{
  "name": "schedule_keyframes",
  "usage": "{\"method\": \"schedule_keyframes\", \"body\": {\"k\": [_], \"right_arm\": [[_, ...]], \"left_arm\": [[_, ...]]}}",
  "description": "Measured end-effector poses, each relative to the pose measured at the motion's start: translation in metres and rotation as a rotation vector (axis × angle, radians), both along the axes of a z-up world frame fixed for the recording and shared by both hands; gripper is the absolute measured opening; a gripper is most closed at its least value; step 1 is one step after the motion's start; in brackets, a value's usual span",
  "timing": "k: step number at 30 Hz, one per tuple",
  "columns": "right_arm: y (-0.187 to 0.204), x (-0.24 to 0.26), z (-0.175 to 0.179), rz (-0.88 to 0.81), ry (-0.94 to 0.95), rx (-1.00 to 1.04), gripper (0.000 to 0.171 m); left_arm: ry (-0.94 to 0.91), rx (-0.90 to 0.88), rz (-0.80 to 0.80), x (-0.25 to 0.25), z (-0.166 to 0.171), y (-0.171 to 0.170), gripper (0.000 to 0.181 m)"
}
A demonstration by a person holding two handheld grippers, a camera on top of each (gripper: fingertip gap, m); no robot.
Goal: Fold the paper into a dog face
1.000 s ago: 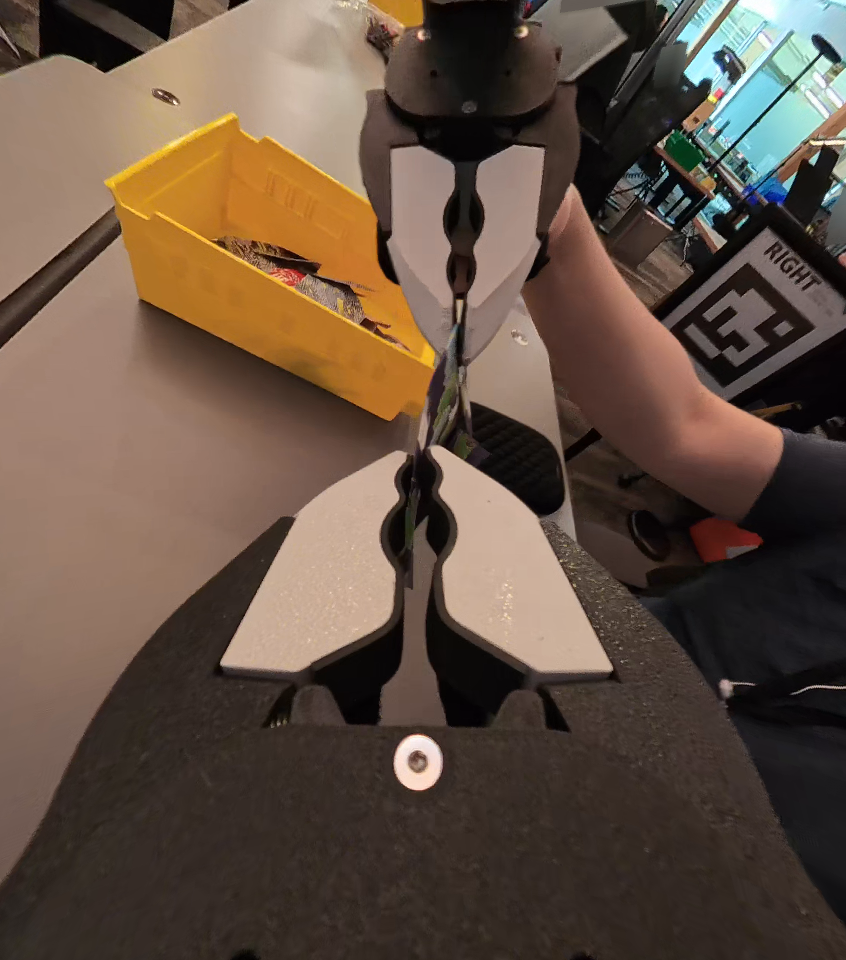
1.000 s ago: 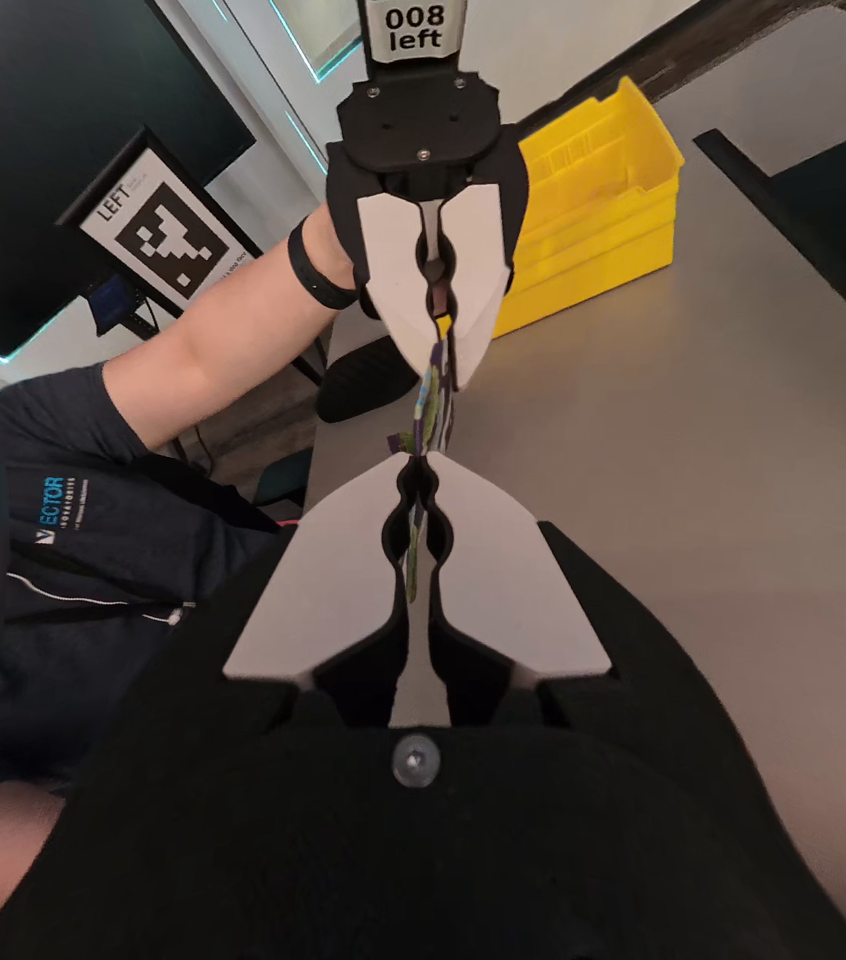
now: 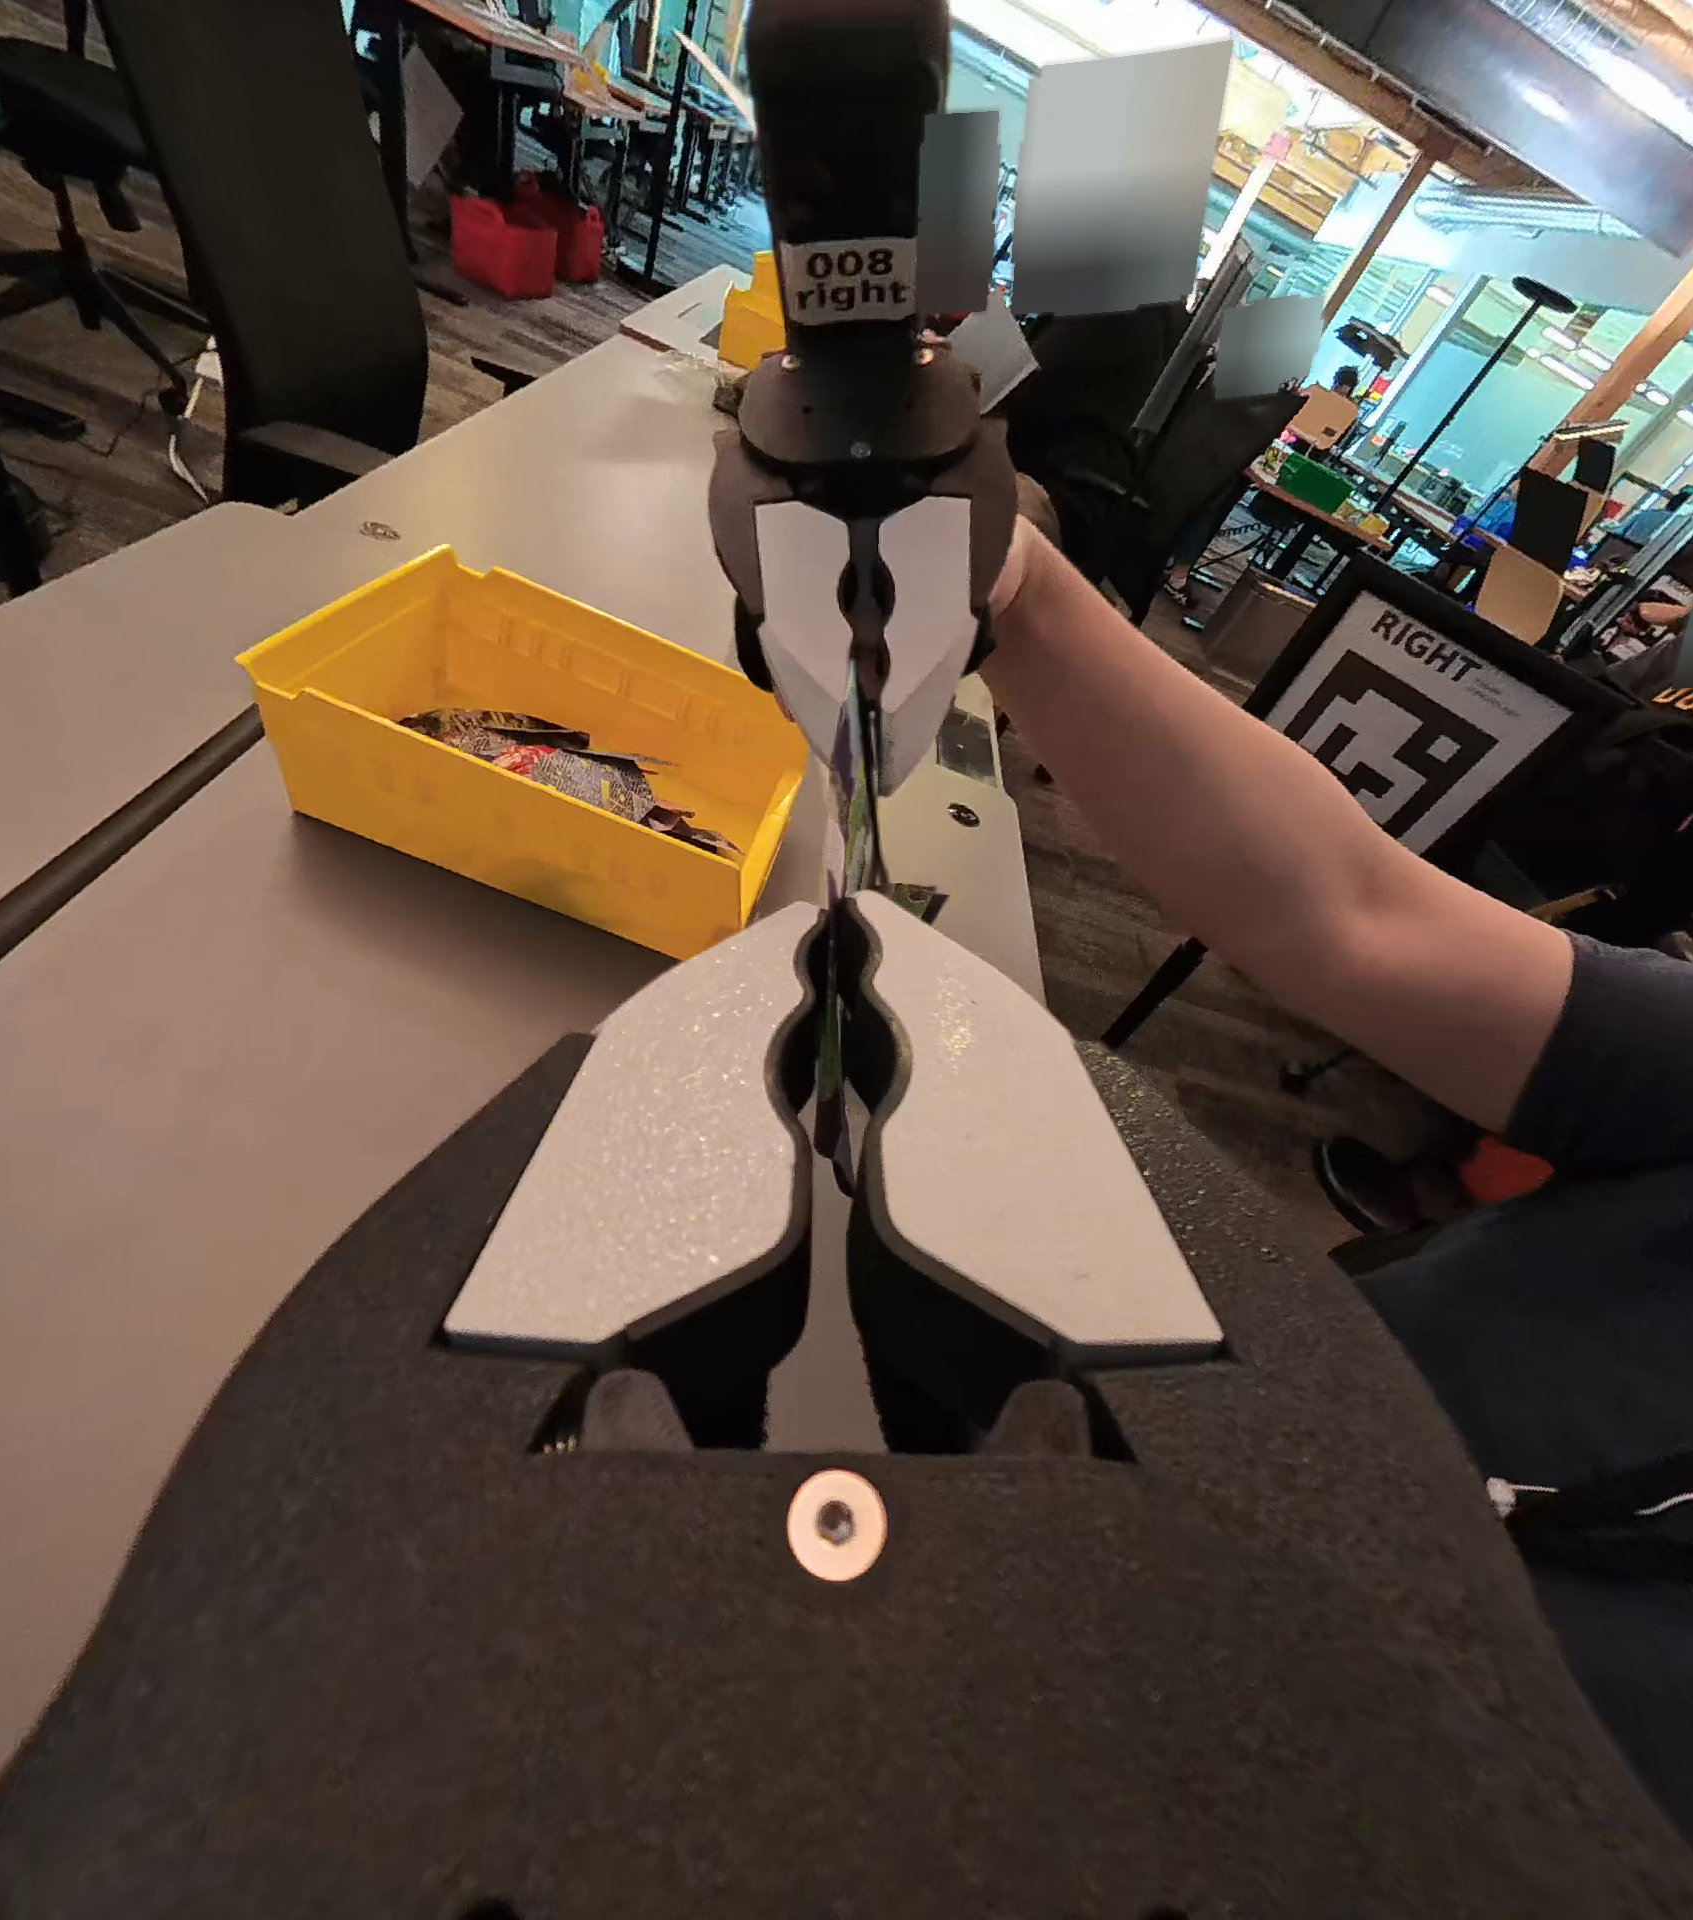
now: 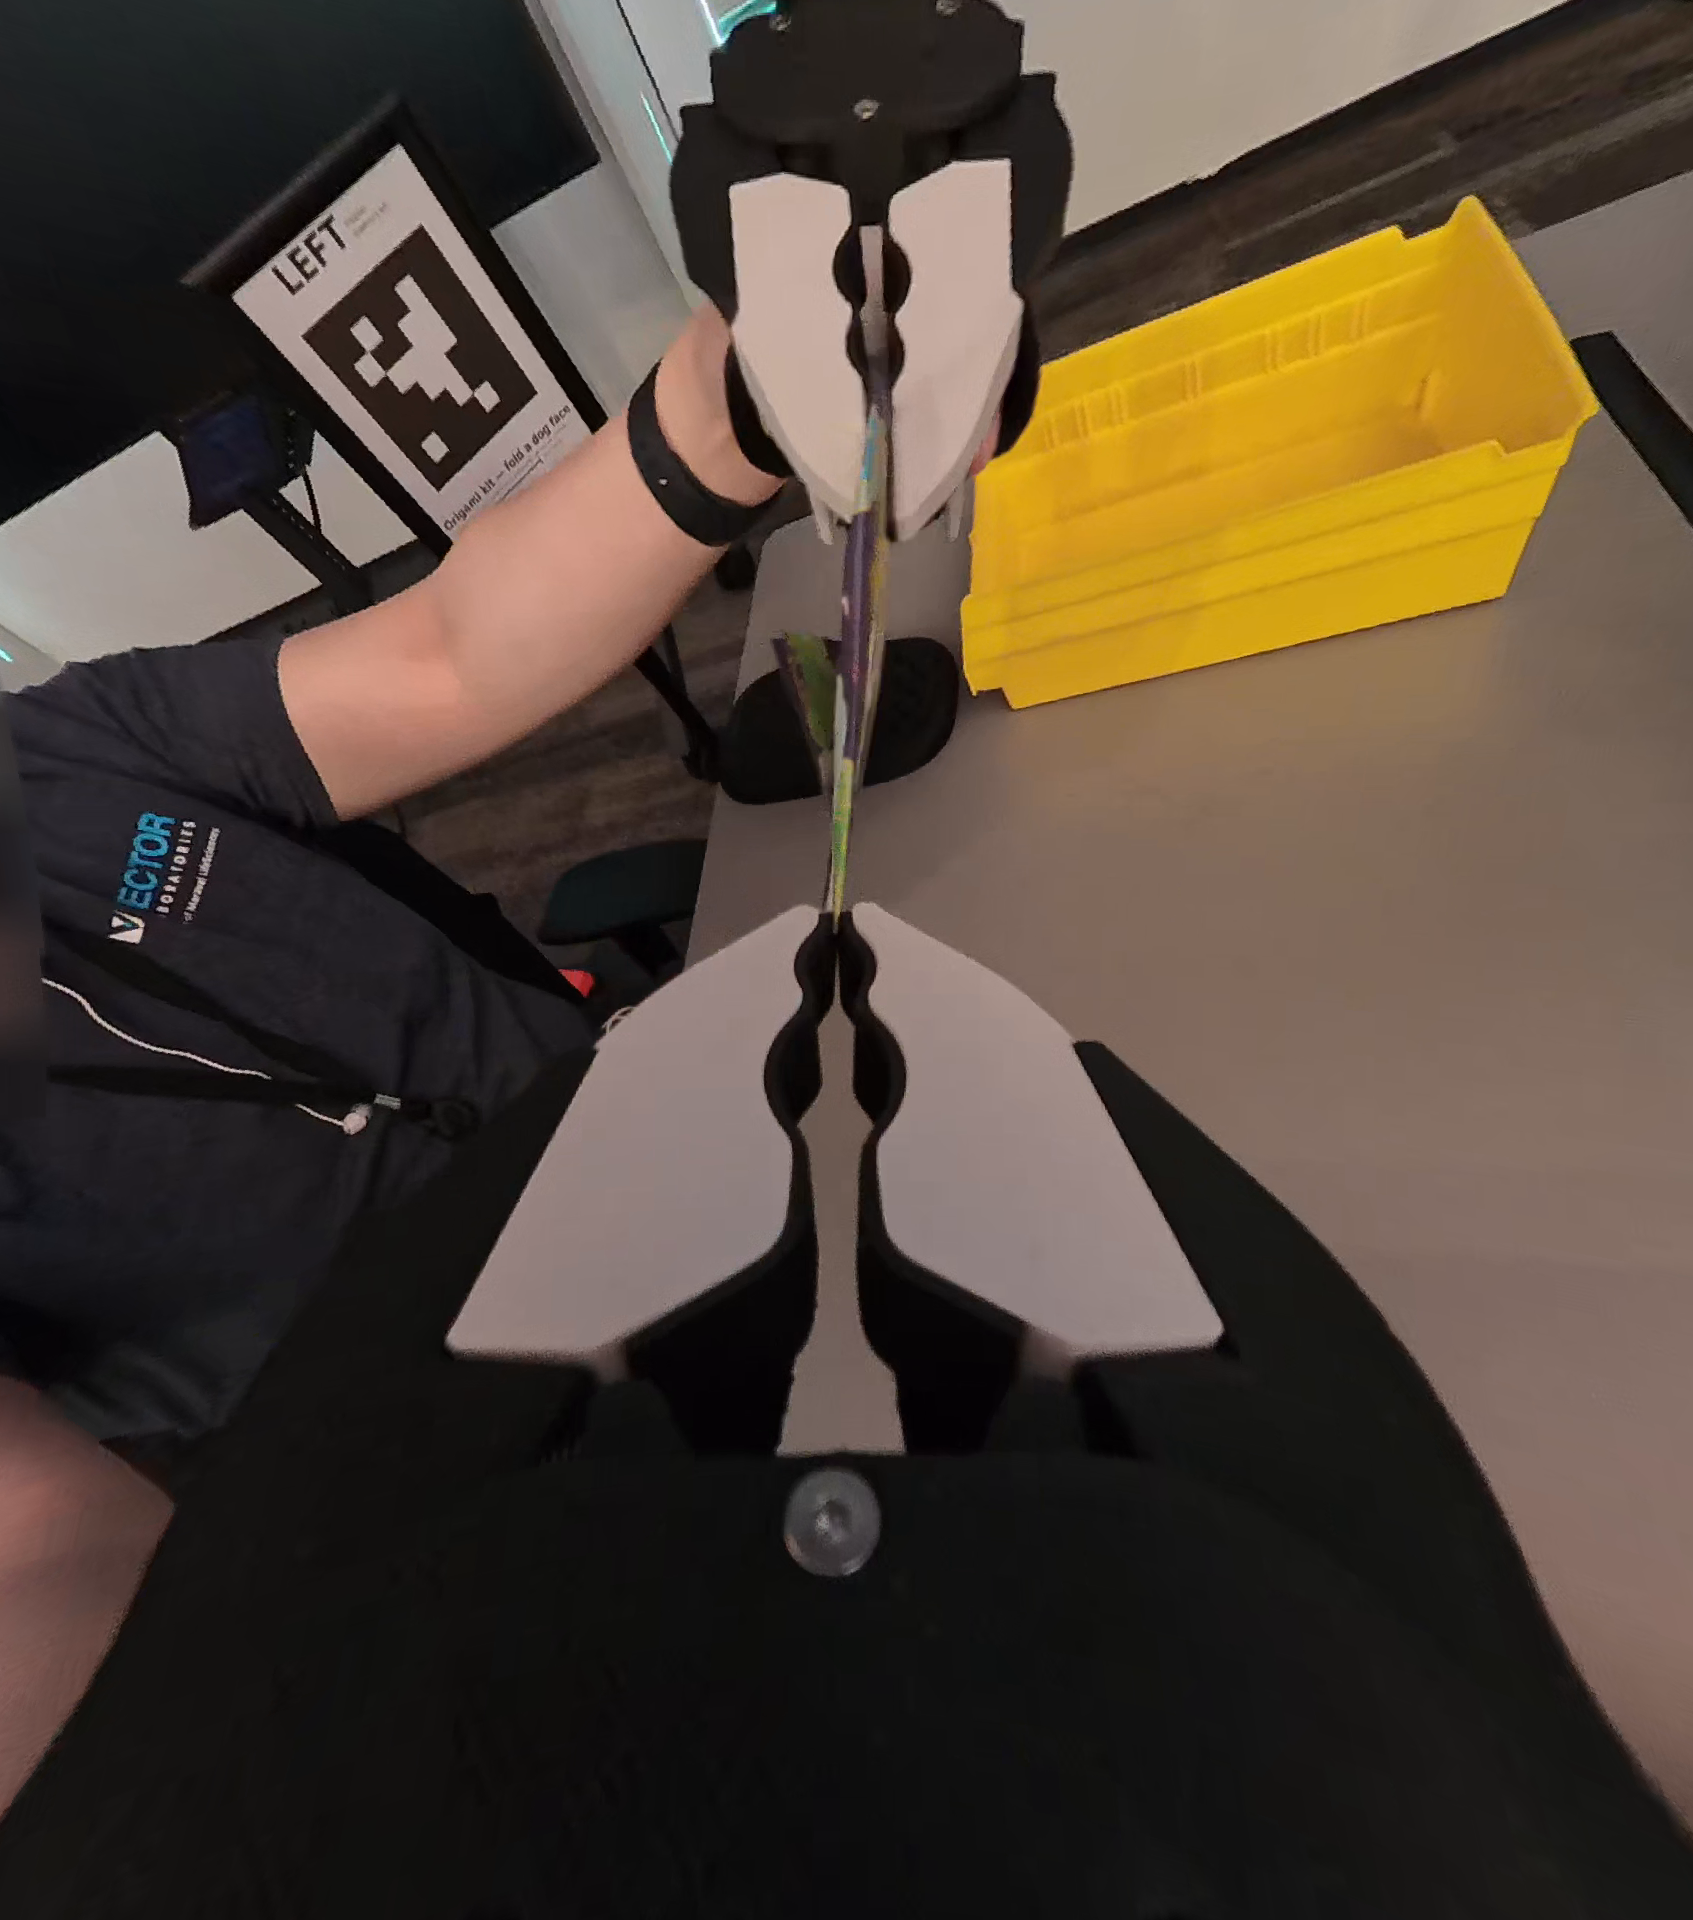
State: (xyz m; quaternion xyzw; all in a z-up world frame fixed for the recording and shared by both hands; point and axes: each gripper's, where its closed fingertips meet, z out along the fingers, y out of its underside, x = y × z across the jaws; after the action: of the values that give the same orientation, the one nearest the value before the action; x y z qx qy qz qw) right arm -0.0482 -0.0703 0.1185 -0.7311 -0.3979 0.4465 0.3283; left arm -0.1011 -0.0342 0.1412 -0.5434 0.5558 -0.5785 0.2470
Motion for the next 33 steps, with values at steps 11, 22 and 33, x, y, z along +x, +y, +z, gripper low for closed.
{"method": "schedule_keyframes", "body": {"k": [11,22,33], "right_arm": [[0.007,-0.023,0.000,-0.019,0.066,0.084,0.001],[0.000,-0.024,0.003,0.010,0.081,0.077,0.011],[0.012,-0.023,0.002,-0.070,0.087,0.170,0.041]], "left_arm": [[-0.031,-0.002,0.020,-0.007,0.007,0.012,0.000],[-0.045,0.035,-0.016,-0.012,0.016,0.001,0.000],[0.028,0.046,-0.080,-0.007,-0.019,-0.011,0.000]]}}
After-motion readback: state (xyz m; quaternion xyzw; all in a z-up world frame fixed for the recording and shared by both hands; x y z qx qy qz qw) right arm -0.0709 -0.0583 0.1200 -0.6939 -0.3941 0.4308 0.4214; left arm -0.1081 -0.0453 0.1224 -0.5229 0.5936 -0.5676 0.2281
